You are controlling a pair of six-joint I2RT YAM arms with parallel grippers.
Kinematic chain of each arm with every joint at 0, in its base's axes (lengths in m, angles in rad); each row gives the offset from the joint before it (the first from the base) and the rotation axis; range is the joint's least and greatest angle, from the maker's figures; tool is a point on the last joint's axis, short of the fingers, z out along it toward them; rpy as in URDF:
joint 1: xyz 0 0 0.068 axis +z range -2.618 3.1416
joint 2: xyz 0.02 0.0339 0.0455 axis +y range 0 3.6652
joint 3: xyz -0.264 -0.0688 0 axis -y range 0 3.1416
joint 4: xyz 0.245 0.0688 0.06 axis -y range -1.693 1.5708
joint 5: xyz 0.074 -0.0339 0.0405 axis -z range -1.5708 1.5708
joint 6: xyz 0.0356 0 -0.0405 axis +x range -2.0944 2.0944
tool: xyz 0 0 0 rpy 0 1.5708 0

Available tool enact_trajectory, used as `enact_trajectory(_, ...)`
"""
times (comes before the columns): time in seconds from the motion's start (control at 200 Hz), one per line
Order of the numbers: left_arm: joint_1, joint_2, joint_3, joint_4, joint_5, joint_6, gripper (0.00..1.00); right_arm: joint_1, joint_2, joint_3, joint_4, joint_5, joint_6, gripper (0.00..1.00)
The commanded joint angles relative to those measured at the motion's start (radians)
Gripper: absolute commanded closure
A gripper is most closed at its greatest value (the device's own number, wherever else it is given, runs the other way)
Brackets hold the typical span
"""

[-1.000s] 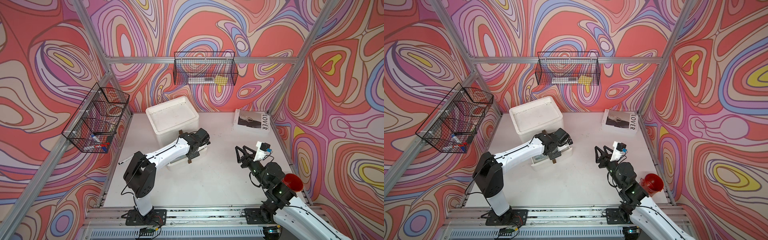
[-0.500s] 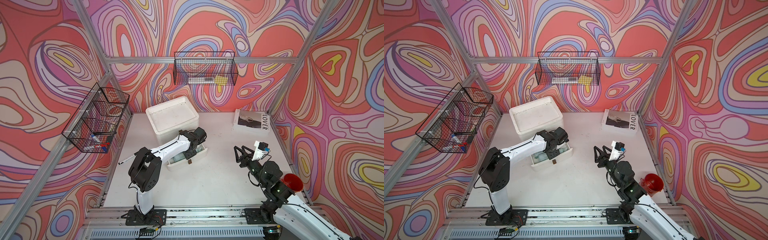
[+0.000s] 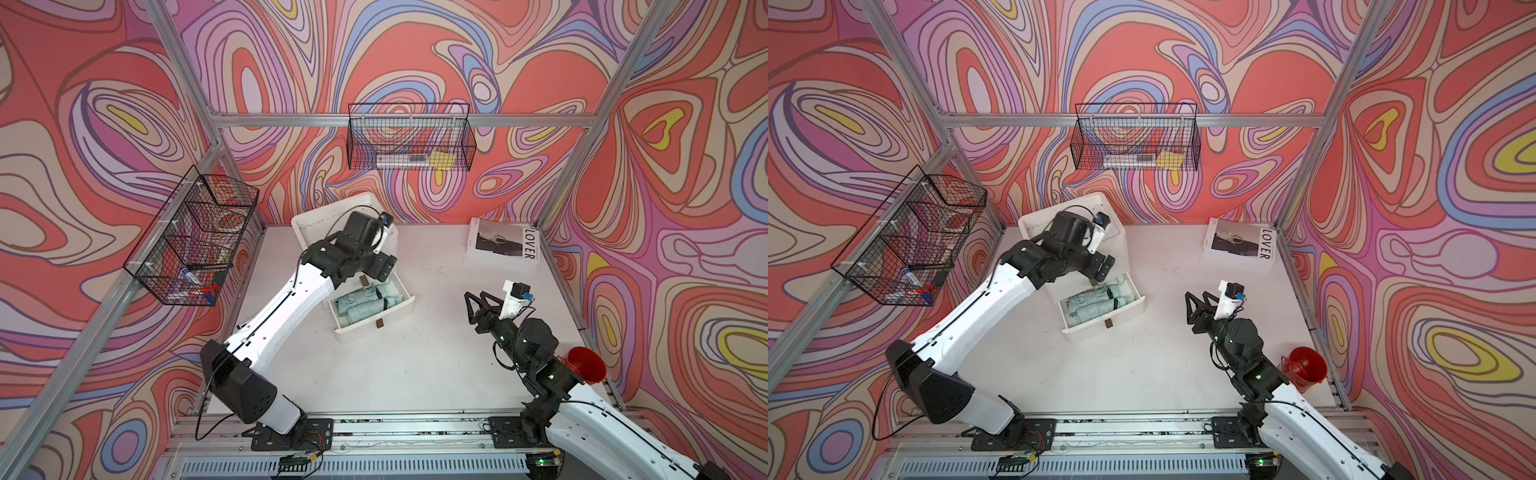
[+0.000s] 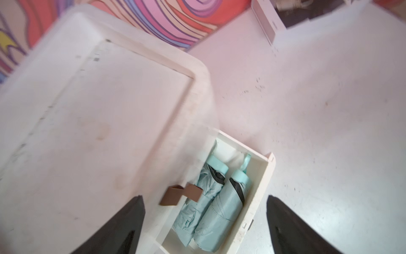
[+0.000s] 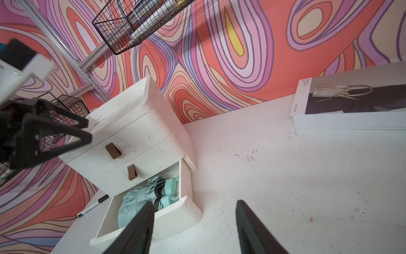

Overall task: Place the umbrella in the drawer by color
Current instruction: Place the umbrella in the drawer, then close the drawer in the storage box.

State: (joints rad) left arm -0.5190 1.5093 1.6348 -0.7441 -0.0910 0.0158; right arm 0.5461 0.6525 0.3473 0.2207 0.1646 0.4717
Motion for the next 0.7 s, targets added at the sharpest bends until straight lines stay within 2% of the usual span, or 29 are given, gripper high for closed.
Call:
enact_trajectory(0.0, 0.072, -0.042, 0.004, 0.085, -0.065, -0.128, 0.03, -0.001, 0.018, 0.001, 0.009, 0.004, -0.007, 0.38)
enact_trajectory(0.06, 0.107, -0.063, -0.021, 0.118, -0.176, -0.137, 0.01, -0.002, 0.027, 0.006, 0.006, -0.001, -0.007, 0.38)
enact_trajectory(0.105, 0.149, -0.074, -0.04, 0.137, -0.206, -0.16, 0.01, -0.001, 0.032, 0.008, 0.004, -0.002, -0.006, 0.38)
enact_trajectory(0.26, 0.319, -0.073, -0.086, 0.156, -0.181, -0.312, 0.01, -0.001, 0.056, 0.015, 0.002, -0.004, 0.001, 0.38)
enact_trajectory(0.351, 0.386, -0.056, -0.118, 0.187, -0.152, -0.391, 0.01, -0.002, 0.075, 0.021, 0.002, -0.003, 0.004, 0.38)
enact_trajectory(0.476, 0.402, -0.002, -0.101, 0.131, -0.304, -0.561, 0.01, -0.001, 0.106, 0.029, 0.002, -0.006, 0.005, 0.38)
enact_trajectory(0.696, 0.407, 0.119, -0.02, 0.002, -0.28, -0.627, 0.01, -0.001, 0.173, 0.033, 0.031, -0.02, 0.011, 0.38)
